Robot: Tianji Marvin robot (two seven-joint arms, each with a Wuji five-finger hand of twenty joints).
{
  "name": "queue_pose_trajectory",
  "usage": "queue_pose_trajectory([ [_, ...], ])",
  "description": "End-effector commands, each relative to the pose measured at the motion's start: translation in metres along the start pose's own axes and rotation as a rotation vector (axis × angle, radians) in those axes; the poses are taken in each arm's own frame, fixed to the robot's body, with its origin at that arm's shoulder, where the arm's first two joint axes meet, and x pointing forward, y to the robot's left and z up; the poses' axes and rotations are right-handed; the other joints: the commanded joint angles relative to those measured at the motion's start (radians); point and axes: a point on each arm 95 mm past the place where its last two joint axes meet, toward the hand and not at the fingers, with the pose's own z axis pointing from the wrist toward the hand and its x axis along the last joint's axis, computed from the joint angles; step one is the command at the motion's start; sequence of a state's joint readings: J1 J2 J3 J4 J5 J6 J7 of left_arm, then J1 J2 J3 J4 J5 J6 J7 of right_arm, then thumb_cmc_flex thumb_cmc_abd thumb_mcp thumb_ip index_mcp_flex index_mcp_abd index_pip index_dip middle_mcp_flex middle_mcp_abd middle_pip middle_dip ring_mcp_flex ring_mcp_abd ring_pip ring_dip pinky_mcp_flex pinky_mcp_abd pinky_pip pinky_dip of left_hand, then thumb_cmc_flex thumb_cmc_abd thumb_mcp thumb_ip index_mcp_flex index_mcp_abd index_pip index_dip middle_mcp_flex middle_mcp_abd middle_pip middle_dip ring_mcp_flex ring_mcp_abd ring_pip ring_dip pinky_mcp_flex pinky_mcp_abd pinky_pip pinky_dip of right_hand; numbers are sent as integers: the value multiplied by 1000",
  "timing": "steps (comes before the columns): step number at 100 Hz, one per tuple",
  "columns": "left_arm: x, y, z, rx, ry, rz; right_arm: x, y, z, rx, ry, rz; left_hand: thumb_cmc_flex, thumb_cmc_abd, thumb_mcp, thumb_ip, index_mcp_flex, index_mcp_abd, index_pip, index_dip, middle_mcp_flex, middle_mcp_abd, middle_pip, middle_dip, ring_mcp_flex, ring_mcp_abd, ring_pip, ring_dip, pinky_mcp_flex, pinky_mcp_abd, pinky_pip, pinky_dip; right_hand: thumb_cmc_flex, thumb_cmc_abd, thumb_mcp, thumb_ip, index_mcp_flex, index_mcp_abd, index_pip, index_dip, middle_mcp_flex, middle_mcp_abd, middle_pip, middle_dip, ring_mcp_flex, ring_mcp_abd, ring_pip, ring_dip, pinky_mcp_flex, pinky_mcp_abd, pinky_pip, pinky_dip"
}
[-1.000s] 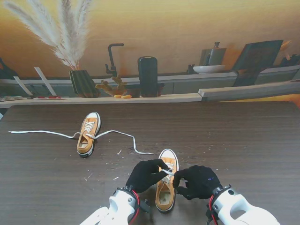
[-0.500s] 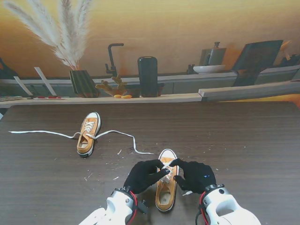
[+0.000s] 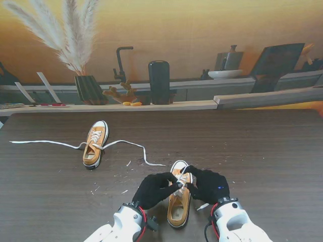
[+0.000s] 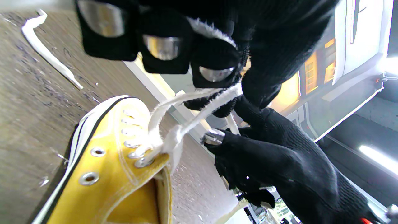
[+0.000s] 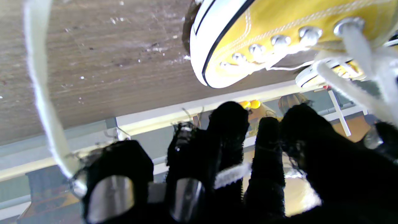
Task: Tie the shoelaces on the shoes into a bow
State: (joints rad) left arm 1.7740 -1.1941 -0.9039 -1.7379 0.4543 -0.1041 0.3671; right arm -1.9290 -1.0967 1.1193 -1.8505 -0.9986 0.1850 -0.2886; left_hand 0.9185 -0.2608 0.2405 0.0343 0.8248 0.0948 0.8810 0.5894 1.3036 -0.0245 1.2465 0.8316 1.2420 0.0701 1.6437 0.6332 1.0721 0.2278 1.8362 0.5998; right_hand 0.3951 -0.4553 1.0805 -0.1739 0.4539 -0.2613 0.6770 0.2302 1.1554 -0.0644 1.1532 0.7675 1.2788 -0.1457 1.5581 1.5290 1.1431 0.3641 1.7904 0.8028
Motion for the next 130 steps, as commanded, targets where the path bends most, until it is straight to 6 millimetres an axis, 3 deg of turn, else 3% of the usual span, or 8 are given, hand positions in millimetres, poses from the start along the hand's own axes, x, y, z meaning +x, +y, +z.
queue_pose_trajectory([
  [1, 4, 2, -2, -18, 9, -10, -3, -3, 6, -17, -14, 14, 18, 31, -19, -12, -2, -8, 26, 24, 61, 25, 14, -4, 31, -10, 18, -13, 12, -24, 246, -1, -1, -20, 19, 36, -35, -26, 16, 24, 11, 54, 44, 22, 31, -42, 0, 28, 11, 28, 38, -6],
  [22, 4, 1, -5, -38, 18, -47, -3, -10, 13, -92, -20, 64, 20, 32, -20, -12, -3, -6, 24, 23, 60, 26, 14, -4, 31, -9, 18, -13, 11, -23, 242, -2, -80, -86, 67, 29, 34, -99, 39, 38, 53, 49, 54, 21, 33, -44, 18, 13, 12, 32, 50, 3],
  [37, 4, 1, -7, -57, 24, -89, -1, -15, 18, -130, -21, 152, 20, 33, -22, -12, -4, -6, 24, 23, 60, 27, 13, -4, 31, -6, 16, -14, 11, -22, 239, -4, -96, -109, 10, 18, 121, -130, 50, 46, 102, 43, 61, 22, 36, -48, 42, -7, 16, 33, 69, 14],
  [54, 4, 1, -8, -88, 26, -142, 1, -19, 23, -168, -32, 256, 22, 33, -24, -13, -5, -4, 21, 21, 60, 29, 13, -4, 31, -1, 14, -14, 11, -18, 240, -5, -148, -204, 24, -5, 218, -105, 40, 46, 158, 41, 66, 28, 36, -61, 82, -41, 20, 28, 100, 31],
  [79, 5, 1, -10, -108, 40, -168, 1, -23, 26, -162, -37, 306, 25, 31, -27, -13, -1, -3, 17, 16, 60, 37, 12, -3, 31, 7, 15, -13, 11, -12, 242, -5, -252, -252, 58, -30, 288, -71, 25, 37, 188, 35, 68, 36, 37, -81, 103, -53, 23, 17, 121, 37],
  [103, 3, -2, -16, -145, 57, -151, 0, -26, 28, -170, -36, 328, 22, 24, -28, -7, 5, -7, 2, -2, 61, 36, 17, 3, 31, 1, 20, -10, 11, -13, 250, -2, -407, -82, -6, -40, 359, -43, 13, 23, 222, 57, 66, 38, 37, -88, 132, -50, 26, 29, 152, 50],
  [121, 1, -5, -22, -151, 57, -110, -1, -27, 27, -178, -35, 351, 15, 5, -26, 9, 10, -21, -20, -37, 61, 30, 19, 5, 32, -9, 22, -10, 12, -22, 251, 0, -434, 169, -239, -15, 378, -20, 2, 9, 231, 85, 56, 42, 36, -62, 144, -49, 24, 72, 152, 62],
  [130, -1, -7, -24, -141, 51, -90, -1, -28, 27, -175, -35, 364, 12, 1, -25, 13, 11, -27, -32, -55, 60, 27, 19, 5, 32, -11, 22, -10, 12, -26, 249, -1, -412, 234, -366, -11, 382, -12, -1, 6, 230, 96, 53, 43, 35, -57, 144, -49, 24, 83, 148, 67],
])
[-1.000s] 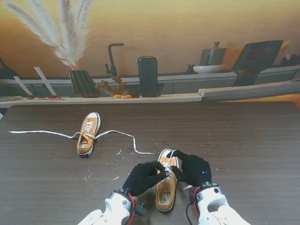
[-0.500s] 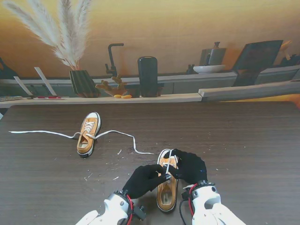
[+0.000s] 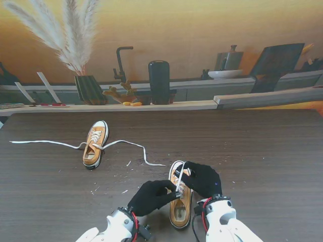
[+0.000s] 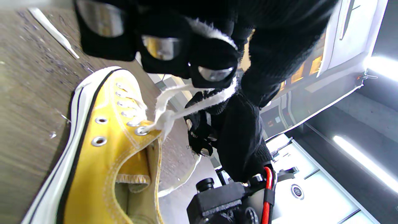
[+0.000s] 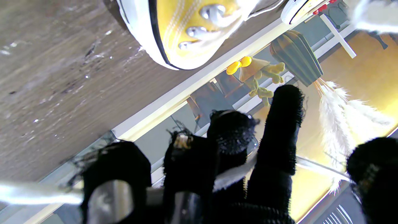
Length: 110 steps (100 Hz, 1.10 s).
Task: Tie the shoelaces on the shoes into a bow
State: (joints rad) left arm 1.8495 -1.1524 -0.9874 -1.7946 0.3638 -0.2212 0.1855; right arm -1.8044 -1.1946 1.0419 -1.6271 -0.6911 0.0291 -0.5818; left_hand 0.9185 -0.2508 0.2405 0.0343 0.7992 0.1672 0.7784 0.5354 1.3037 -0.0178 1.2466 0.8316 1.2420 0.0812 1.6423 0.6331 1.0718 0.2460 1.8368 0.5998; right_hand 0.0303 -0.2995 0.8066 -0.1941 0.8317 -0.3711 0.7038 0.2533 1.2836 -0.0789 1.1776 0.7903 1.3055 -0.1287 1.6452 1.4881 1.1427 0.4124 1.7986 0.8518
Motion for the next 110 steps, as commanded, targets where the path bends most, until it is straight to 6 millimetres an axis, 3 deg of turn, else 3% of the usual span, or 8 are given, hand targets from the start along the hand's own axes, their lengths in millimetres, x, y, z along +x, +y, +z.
queue_pose_trajectory([
  [1, 1, 1, -4, -13, 1, 6, -1, 0, 1, 7, -3, 11, 13, -10, -25, 14, 36, -99, 70, -2, 60, 20, 19, 5, 32, -22, 24, -10, 12, -45, 248, -1, -48, 81, -98, 9, 5, 97, -27, -18, 102, 111, 28, 20, 8, -74, 57, -8, 24, 35, 140, 18],
  [11, 1, -1, -5, -17, -3, -6, -1, 0, 1, -2, -1, 22, 14, -12, -25, 15, 34, -99, 65, -10, 60, 20, 19, 6, 32, -24, 24, -11, 13, -45, 248, -1, -27, 99, -184, 8, 12, 94, -26, -18, 105, 111, 27, 21, 8, -68, 58, -8, 24, 40, 139, 21],
  [28, 0, -4, -8, -7, -10, 3, -1, 0, 0, -9, 1, 37, -28, -11, -45, 29, 20, -109, -12, -88, 59, 17, 15, 5, 32, -26, 21, -12, 13, -50, 244, -4, -42, 126, -248, 3, 9, 99, -32, -22, 104, 116, 26, 22, 8, -63, 60, -12, 24, 45, 139, 23],
  [48, -2, -15, -12, 87, -32, 36, -3, -1, -2, -15, 18, 73, -196, 17, -81, 56, -52, -45, -260, -182, 36, -2, 11, 19, 32, -50, 10, -15, 14, -81, 241, -16, -68, 148, -269, 1, -16, 101, -41, -24, 94, 120, 23, 23, 8, -63, 60, -12, 23, 46, 138, 24],
  [62, -3, -19, -14, 168, -29, 14, -4, -1, -5, -39, 31, 88, -263, 5, -107, 49, -81, -26, -296, -202, 34, -12, 15, 24, 33, -63, 13, -12, 16, -96, 250, -16, -62, 142, -273, 2, -17, 95, -36, -22, 94, 121, 24, 24, 8, -62, 59, -12, 23, 48, 135, 23],
  [74, -2, -21, -13, 253, -25, 25, -5, -1, -8, -48, 35, 81, -302, 40, -117, 44, -80, -19, -302, -210, 37, 1, 13, 24, 32, -50, 17, -10, 15, -94, 257, -13, -46, 131, -269, 3, -18, 91, -34, -20, 94, 117, 24, 24, 8, -62, 59, -12, 23, 49, 135, 23],
  [88, -1, -25, -12, 373, -51, 185, -8, 0, -13, -51, 33, 69, -290, 82, -121, 36, -34, -20, -282, -213, 61, 21, 11, 17, 32, -18, 28, -8, 16, -59, 257, 10, -25, 113, -263, 5, -16, 86, -31, -18, 95, 113, 25, 24, 8, -62, 59, -12, 23, 49, 135, 24],
  [110, -1, -41, -11, 403, -150, 492, -13, 1, -20, -44, 28, 63, -168, 68, -128, 39, 37, -66, -237, -209, 56, -21, 144, -23, 31, -62, 104, 2, 27, -101, 257, 134, 6, 84, -249, 7, -4, 79, -27, -16, 112, 108, 30, 25, 9, -67, 61, -11, 24, 45, 137, 25],
])
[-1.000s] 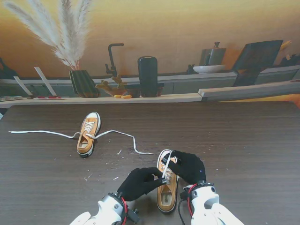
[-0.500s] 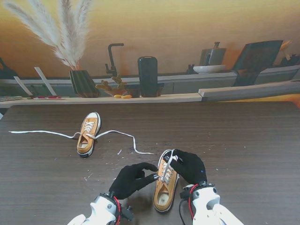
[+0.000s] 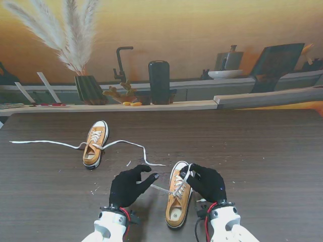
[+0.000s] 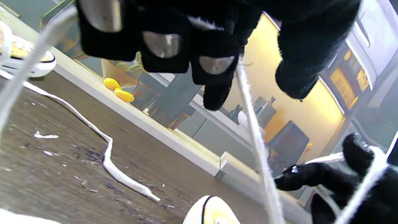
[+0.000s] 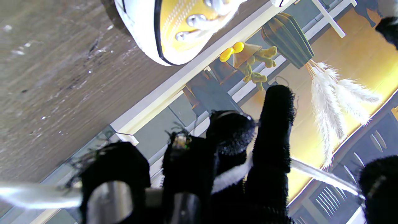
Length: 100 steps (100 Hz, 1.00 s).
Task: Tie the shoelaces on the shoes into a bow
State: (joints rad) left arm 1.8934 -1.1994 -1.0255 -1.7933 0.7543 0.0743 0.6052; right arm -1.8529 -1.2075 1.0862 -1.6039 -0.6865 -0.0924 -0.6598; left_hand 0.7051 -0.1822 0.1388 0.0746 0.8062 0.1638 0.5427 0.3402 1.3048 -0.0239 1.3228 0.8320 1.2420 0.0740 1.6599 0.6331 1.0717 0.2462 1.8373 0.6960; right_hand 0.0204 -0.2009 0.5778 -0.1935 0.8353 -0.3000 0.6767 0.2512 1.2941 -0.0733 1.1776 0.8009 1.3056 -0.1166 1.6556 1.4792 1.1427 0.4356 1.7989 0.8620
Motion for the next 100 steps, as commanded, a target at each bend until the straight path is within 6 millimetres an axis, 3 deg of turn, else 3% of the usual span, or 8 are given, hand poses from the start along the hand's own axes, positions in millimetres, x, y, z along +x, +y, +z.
queue_pose_trajectory([
  [1, 2, -9, 5, 2, 26, 60, -2, 0, -4, 22, 0, -1, 49, -5, -25, -1, 31, -64, -2, -14, 55, -16, 69, -24, 31, -55, 87, 2, 28, -102, 257, 39, 18, -17, -20, 7, -7, 9, 0, -14, 103, 103, 31, 14, 9, -80, 52, -2, 25, 20, 138, 15],
  [28, -8, -19, 17, -26, 4, 320, -6, 4, -8, 18, -5, -7, 234, -206, 45, 14, 20, -107, -12, -40, 54, -32, 76, -44, 31, -53, 90, -1, 29, -121, 257, 39, 40, -43, -5, 7, 9, 3, 1, -15, 122, 94, 36, 17, 10, -110, 71, 2, 27, 2, 161, 19],
  [31, -8, -20, 17, -35, 0, 340, -6, 4, -8, 17, -5, -7, 226, -232, 108, -13, 9, -111, 26, -72, 53, -27, 82, -65, 31, -53, 90, -4, 29, -130, 257, 30, 42, -46, -4, 7, 13, -1, 2, -15, 124, 93, 37, 18, 10, -111, 72, 2, 27, 1, 162, 19],
  [37, -9, -22, 19, -74, -13, 382, -6, 5, -9, 13, -4, -10, 248, -258, 131, -10, 5, -116, 31, -76, 53, -20, 81, -68, 30, -55, 87, -6, 29, -129, 257, 30, 45, -49, -4, 6, 17, -4, 3, -15, 127, 94, 37, 18, 10, -115, 74, 2, 28, -1, 164, 19],
  [64, -5, -37, 16, -400, -123, 488, -8, 10, -13, -3, 2, -42, 249, -250, 154, -3, -12, -115, 11, -84, 52, -39, 58, -80, 30, -71, 57, -15, 23, -140, 256, -14, 59, -65, -1, 6, 29, -5, 4, -16, 139, 86, 37, 19, 11, -125, 81, 3, 28, -8, 172, 20],
  [85, -3, -44, 15, -619, -146, 529, -8, 11, -13, -7, 4, -42, 243, -234, 116, 6, -21, -127, -7, -80, 53, -68, 16, -86, 32, -76, 9, -24, 17, -135, 225, -83, 65, -71, 3, 6, 35, -6, 4, -18, 143, 86, 36, 20, 11, -128, 83, 3, 28, -10, 174, 19],
  [100, -1, -45, 15, -755, -93, 389, -8, 12, -13, -9, 3, -46, 249, -246, 89, 8, -5, -158, 25, -53, 54, -73, -2, -81, 32, -78, -14, -26, 14, -127, 201, -108, 68, -72, 6, 7, 33, -5, 3, -19, 143, 85, 36, 20, 11, -127, 83, 2, 28, -11, 175, 19],
])
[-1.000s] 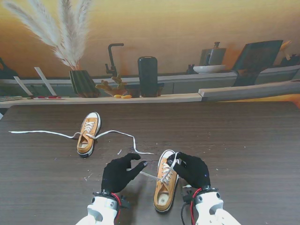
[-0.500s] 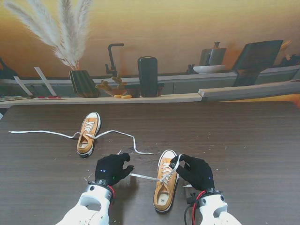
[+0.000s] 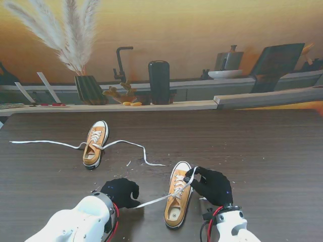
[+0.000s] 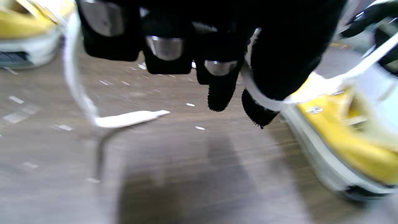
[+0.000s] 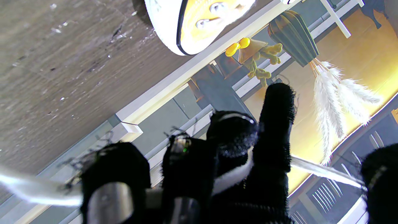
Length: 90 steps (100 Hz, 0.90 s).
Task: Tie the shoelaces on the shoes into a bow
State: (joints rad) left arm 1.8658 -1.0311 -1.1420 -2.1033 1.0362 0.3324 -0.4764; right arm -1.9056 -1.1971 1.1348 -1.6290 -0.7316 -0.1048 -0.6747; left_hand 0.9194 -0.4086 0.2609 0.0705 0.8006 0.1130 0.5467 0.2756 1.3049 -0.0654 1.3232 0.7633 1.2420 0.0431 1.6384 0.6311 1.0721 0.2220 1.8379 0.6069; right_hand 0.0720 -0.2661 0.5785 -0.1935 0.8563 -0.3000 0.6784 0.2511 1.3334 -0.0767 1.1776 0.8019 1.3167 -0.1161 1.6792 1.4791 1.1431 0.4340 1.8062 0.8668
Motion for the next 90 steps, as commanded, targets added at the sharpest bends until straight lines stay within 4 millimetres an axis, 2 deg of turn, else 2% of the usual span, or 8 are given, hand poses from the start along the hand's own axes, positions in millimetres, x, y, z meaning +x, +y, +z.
queue_pose_trajectory([
  [1, 2, -4, -2, -22, 51, -41, 0, 1, 0, 10, 1, -3, 37, -20, -37, 13, -1, -109, 28, 15, 54, -32, -5, -12, 32, -47, 5, -24, 14, -100, 198, -22, 15, -6, 5, 7, 12, -6, 1, -19, 104, 88, 36, 19, 0, -127, 60, 3, 28, -9, 168, 14],
  [28, 3, -2, -4, -206, 284, -253, 1, 4, 2, 7, 2, -13, 45, -10, -86, 24, 19, -141, 136, 90, 52, -37, -49, -1, 33, -41, -39, -26, 8, -76, 161, -65, 17, -9, 11, 8, 11, -8, 1, -19, 104, 88, 35, 20, 0, -127, 60, 2, 28, -10, 168, 13],
  [36, 2, -1, -3, -238, 341, -321, 1, 4, 3, 9, 1, -15, 35, -1, -93, 39, 14, -152, 180, 134, 38, -41, -63, 10, 33, -48, -59, -28, 7, -72, 147, -79, 16, -8, 13, 8, 10, -8, 1, -19, 102, 89, 34, 20, 0, -127, 60, 2, 28, -10, 168, 13],
  [47, -1, 3, 0, -282, 427, -463, 3, 5, 5, 10, 4, -17, 20, 14, -97, 56, 10, -156, 202, 165, 16, -28, -79, 27, 33, -54, -81, -30, 4, -68, 130, -96, 16, -8, 16, 8, 7, -8, -1, -20, 97, 90, 33, 20, 0, -127, 60, 2, 28, -10, 168, 13],
  [58, -4, 9, 4, -301, 502, -639, 4, 6, 7, 11, 7, -10, 20, 23, -100, 59, 13, -165, 202, 170, 7, -17, -88, 38, 34, -47, -94, -30, 4, -59, 126, -105, 14, -9, 17, 8, 5, -9, -1, -20, 92, 89, 32, 21, 0, -127, 60, 2, 28, -10, 166, 12],
  [70, -6, 20, 11, -292, 555, -876, 5, 5, 7, 20, 5, 9, 23, 39, -110, 51, 37, -182, 194, 157, 8, 5, -93, 50, 33, -28, -97, -25, 3, -39, 133, -111, 13, -11, 16, 7, 7, -12, 2, -19, 83, 89, 30, 21, -1, -125, 55, 2, 27, -11, 159, 9],
  [82, -5, 30, 18, -270, 589, -1118, 5, 3, 8, 29, 2, 28, 5, 83, -148, 22, 64, -188, 164, 112, 23, 32, -96, 56, 33, -4, -82, -16, 2, -12, 150, -111, 9, -11, 8, 4, 9, -16, 4, -18, 76, 89, 29, 22, -2, -123, 50, 3, 26, -11, 154, 6],
  [90, -4, 36, 23, -248, 613, -1253, 5, 1, 7, 36, -1, 46, 2, 92, -166, 12, 70, -204, 137, 78, 26, 38, -97, 58, 33, 5, -77, -16, 1, 2, 152, -112, 8, -13, 1, 2, 11, -16, 6, -17, 71, 89, 28, 22, -2, -120, 46, 4, 26, -10, 149, 4],
])
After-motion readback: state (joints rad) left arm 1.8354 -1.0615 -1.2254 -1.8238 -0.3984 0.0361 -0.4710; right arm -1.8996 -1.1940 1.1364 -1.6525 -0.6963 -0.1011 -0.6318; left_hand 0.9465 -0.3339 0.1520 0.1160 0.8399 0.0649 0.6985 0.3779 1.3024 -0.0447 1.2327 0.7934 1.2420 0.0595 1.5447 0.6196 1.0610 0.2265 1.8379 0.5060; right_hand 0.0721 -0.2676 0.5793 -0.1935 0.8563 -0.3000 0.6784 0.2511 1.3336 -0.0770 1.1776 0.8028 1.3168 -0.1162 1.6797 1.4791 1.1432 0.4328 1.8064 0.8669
